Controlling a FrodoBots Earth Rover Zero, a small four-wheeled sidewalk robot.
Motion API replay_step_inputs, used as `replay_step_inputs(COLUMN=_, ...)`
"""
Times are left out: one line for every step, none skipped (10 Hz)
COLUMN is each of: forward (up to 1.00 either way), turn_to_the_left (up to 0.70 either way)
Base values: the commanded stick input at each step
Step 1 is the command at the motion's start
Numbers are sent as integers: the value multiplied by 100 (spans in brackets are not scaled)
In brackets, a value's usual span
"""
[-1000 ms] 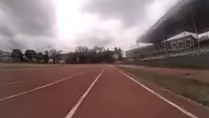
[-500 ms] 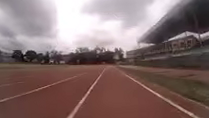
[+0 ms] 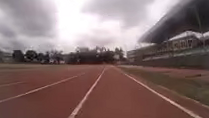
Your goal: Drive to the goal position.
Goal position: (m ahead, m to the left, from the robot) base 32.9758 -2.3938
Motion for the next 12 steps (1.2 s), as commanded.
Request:
replay_step_inputs(forward=70, turn_to_the_left=0)
replay_step_inputs(forward=70, turn_to_the_left=0)
replay_step_inputs(forward=70, turn_to_the_left=0)
replay_step_inputs(forward=70, turn_to_the_left=0)
replay_step_inputs(forward=70, turn_to_the_left=0)
replay_step_inputs(forward=70, turn_to_the_left=0)
replay_step_inputs(forward=70, turn_to_the_left=0)
replay_step_inputs(forward=70, turn_to_the_left=0)
replay_step_inputs(forward=70, turn_to_the_left=0)
replay_step_inputs(forward=70, turn_to_the_left=0)
replay_step_inputs(forward=70, turn_to_the_left=0)
replay_step_inputs(forward=70, turn_to_the_left=0)
